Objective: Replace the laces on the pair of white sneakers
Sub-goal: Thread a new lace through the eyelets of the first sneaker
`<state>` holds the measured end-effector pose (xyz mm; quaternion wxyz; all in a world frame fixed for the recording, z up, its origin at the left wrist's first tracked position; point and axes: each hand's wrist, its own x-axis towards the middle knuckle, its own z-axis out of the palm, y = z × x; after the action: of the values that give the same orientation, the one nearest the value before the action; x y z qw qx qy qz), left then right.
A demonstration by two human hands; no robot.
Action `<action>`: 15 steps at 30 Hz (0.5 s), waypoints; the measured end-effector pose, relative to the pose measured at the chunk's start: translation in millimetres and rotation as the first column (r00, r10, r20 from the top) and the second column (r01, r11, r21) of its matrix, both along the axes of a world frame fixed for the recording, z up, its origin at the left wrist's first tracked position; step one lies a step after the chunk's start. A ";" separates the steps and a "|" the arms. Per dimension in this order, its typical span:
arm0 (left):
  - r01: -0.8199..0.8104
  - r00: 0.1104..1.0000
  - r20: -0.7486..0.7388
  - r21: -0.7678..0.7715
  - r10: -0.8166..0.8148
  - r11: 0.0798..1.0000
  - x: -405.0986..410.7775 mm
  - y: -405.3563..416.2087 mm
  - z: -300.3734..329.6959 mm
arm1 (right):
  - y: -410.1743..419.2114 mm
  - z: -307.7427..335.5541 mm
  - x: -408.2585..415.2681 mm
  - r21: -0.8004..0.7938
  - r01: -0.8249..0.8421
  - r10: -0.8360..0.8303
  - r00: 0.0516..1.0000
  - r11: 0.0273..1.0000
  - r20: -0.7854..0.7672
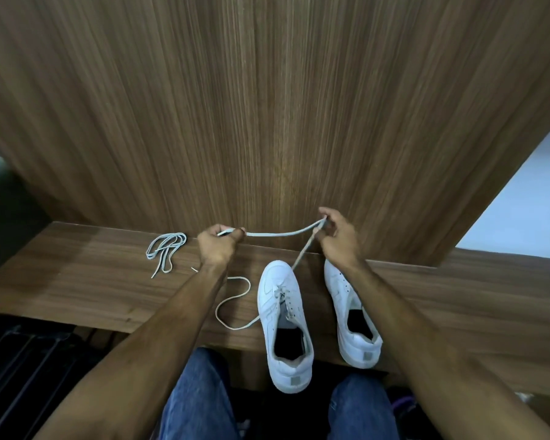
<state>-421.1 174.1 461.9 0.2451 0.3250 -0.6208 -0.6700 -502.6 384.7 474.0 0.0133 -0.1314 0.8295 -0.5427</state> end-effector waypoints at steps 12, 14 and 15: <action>0.764 0.636 0.634 -0.438 -0.439 0.474 7.2 27.4 -35.2 | 6.0 -86.9 85.9 0.504 -0.309 0.205 0.946 0.807 0.251; 0.789 0.606 0.652 -0.420 -0.456 0.447 10.5 34.3 -43.1 | 3.8 -87.8 89.4 0.553 -0.300 0.208 0.952 0.778 0.223; 0.801 0.590 0.662 -0.409 -0.461 0.438 11.6 37.2 -46.0 | 2.3 -88.7 89.5 0.595 -0.297 0.217 0.955 0.747 0.205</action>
<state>-409.5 211.3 415.9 -0.0875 0.0927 -0.9317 -0.3400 -413.1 387.0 385.3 0.1811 -0.1992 0.9327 -0.2401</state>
